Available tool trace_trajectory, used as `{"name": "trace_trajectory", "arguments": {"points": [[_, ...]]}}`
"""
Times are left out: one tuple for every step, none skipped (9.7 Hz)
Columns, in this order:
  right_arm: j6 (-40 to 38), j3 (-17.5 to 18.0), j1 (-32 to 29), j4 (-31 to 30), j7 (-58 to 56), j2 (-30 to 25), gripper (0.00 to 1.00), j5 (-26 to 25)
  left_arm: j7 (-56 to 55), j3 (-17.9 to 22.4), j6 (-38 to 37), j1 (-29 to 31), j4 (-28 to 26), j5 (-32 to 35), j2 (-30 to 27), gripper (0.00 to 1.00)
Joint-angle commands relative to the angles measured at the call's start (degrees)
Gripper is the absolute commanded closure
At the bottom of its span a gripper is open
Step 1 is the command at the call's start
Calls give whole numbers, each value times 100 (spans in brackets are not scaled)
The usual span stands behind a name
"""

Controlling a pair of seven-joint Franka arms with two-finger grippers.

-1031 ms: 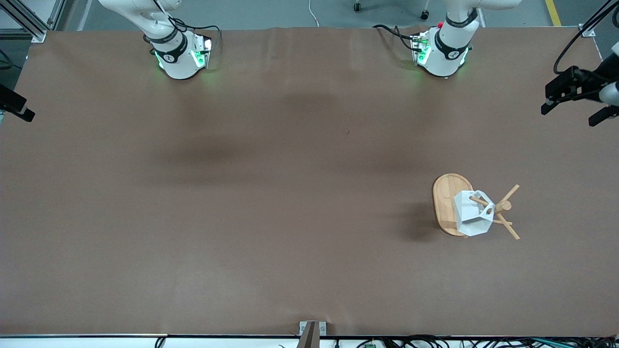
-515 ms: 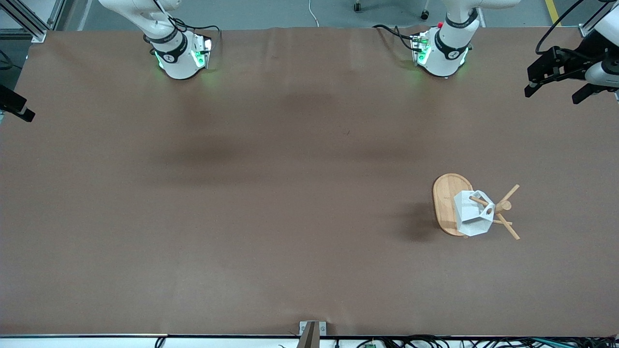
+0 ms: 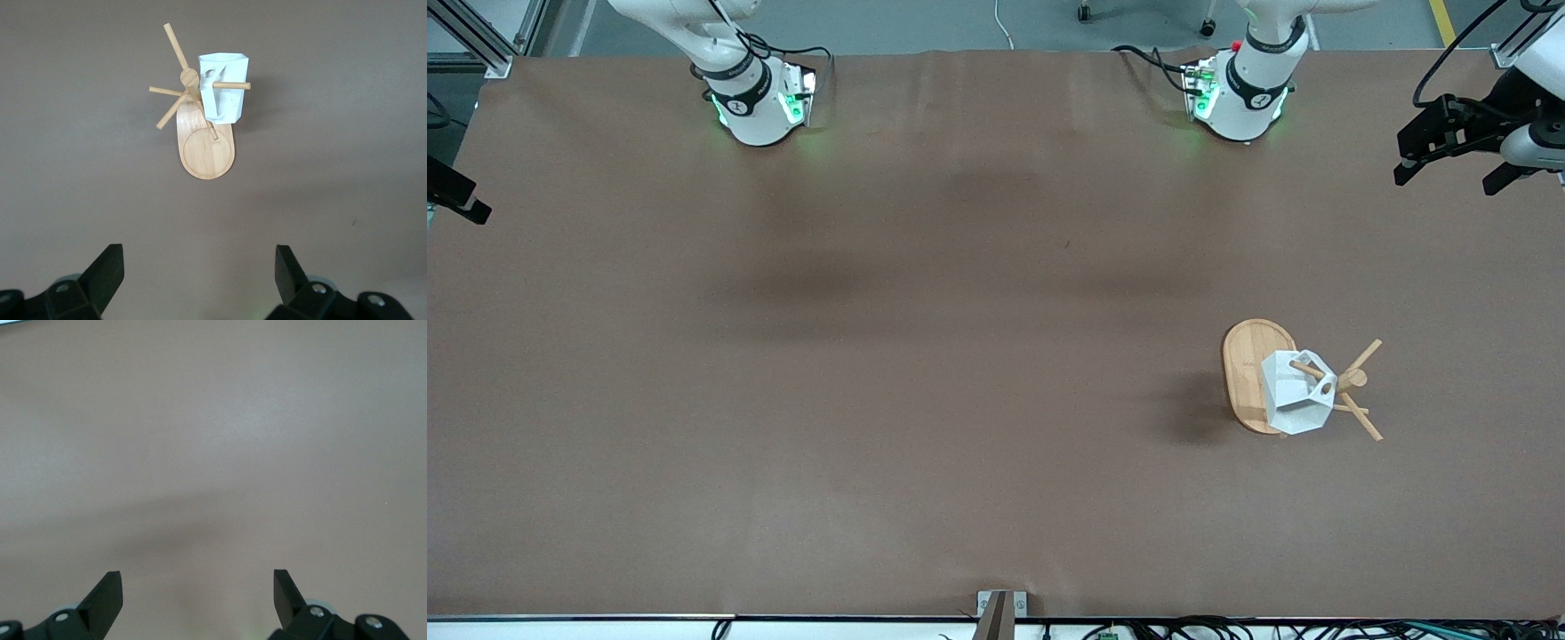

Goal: Hang cup on rack

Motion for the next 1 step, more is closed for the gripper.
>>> {"name": "trace_trajectory", "arguments": {"points": [[-20, -13, 28, -31, 8, -41, 0, -88, 27, -189, 40, 156, -150, 127, 58, 0]]}}
